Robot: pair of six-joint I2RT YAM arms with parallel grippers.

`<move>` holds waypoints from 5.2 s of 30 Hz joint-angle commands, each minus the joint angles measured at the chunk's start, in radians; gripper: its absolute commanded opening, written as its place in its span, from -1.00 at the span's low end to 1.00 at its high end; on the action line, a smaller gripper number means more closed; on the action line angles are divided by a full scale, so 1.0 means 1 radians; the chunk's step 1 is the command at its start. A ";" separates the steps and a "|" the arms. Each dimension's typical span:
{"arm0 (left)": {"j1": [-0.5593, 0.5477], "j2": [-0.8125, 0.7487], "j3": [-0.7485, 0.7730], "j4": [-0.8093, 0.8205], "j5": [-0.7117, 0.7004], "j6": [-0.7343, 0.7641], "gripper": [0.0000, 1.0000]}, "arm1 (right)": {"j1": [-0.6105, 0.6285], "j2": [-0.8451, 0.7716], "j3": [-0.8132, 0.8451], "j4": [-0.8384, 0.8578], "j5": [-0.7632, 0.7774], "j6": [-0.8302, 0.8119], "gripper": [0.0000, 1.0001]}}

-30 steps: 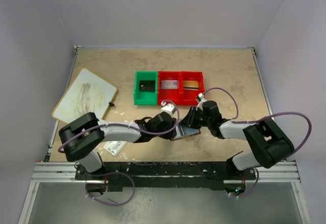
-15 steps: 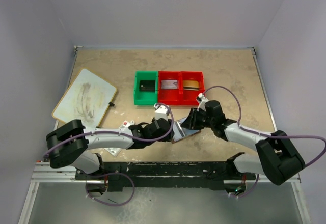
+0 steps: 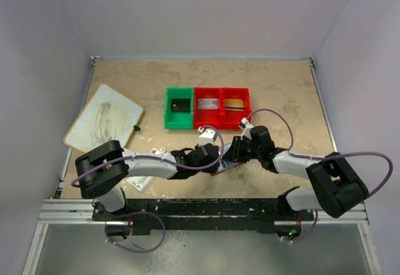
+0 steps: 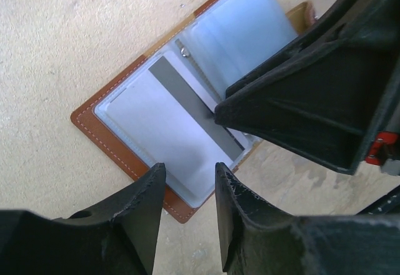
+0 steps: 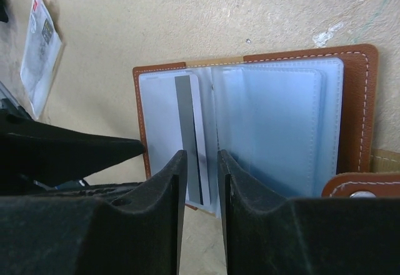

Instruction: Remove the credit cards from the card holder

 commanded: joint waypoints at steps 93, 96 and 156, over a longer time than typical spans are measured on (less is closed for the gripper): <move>0.002 0.130 0.010 0.050 -0.008 -0.054 -0.54 | -0.039 -0.184 -0.066 -0.112 0.088 0.109 -1.00; 0.002 0.121 -0.009 0.034 -0.018 -0.058 -0.59 | -0.039 -0.196 -0.077 -0.097 0.073 0.114 -1.00; 0.002 0.127 0.008 -0.030 -0.023 -0.018 -0.82 | -0.050 0.060 -0.101 0.284 -0.135 0.139 -0.65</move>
